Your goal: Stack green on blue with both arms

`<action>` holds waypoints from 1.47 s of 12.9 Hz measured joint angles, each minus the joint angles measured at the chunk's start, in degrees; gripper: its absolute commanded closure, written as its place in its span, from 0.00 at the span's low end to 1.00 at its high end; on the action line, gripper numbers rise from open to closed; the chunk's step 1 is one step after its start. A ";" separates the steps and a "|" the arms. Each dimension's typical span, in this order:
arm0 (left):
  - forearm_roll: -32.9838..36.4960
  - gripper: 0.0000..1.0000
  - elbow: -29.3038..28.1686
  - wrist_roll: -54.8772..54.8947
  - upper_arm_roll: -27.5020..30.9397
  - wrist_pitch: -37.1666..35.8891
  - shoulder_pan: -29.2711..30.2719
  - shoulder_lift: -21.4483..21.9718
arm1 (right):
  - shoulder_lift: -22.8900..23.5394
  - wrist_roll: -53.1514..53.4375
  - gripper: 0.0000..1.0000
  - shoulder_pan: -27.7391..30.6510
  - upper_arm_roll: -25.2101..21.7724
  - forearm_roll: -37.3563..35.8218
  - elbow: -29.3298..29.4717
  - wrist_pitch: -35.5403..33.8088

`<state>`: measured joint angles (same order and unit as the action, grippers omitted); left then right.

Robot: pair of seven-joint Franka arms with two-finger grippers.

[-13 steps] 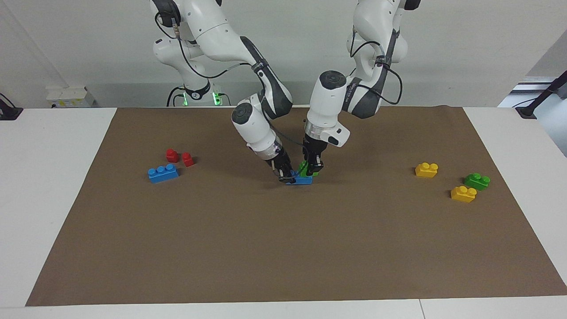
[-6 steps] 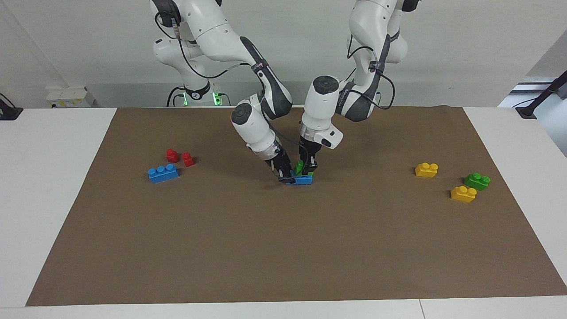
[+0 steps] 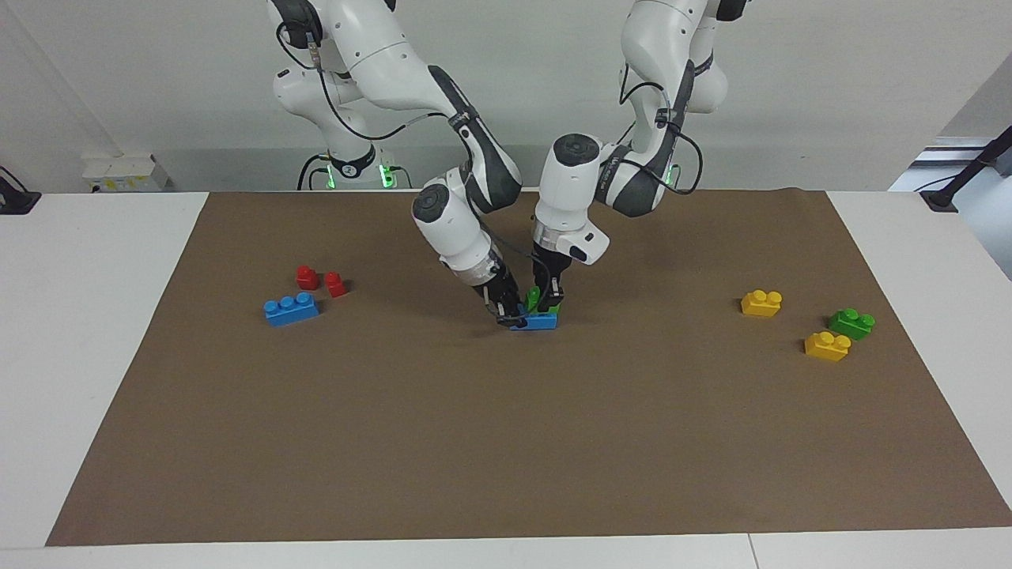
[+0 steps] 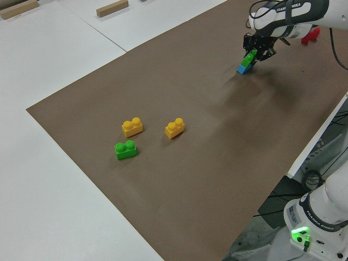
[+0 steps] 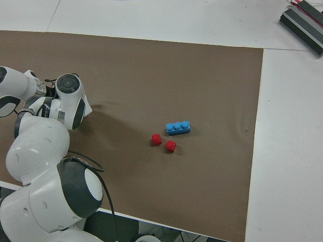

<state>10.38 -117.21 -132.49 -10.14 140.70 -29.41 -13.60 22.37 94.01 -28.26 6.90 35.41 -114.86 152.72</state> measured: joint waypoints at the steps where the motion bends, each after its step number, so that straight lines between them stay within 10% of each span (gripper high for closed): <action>1: 0.84 0.93 0.00 0.43 0.08 0.00 -0.25 0.00 | -0.03 0.00 1.00 0.02 -0.01 0.00 -0.05 0.01; 2: 1.05 0.01 0.00 0.97 0.08 0.00 -0.29 0.00 | -0.04 0.00 1.00 0.03 -0.01 0.01 -0.06 0.00; 3: 1.08 0.00 0.00 1.66 0.09 0.00 -0.29 0.00 | -0.04 0.00 0.55 0.04 0.00 0.01 -0.06 0.00; 5: 1.09 0.00 -0.01 3.48 0.09 0.03 -0.30 -0.12 | 0.00 0.00 0.08 0.06 -0.01 0.04 -0.11 0.00; 10: 1.09 0.00 0.67 5.19 0.61 -1.42 0.53 0.51 | 0.15 0.00 0.02 1.72 -0.28 0.04 0.49 -2.22; 19: -4.93 0.00 4.21 21.85 1.03 -19.68 6.40 9.78 | -5.19 -21.90 0.00 23.37 -0.96 -7.63 10.14 -29.63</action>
<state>5.45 -113.00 -110.65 -9.10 121.02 -23.01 -3.82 17.18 72.11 -4.89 5.95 27.78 -104.72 123.10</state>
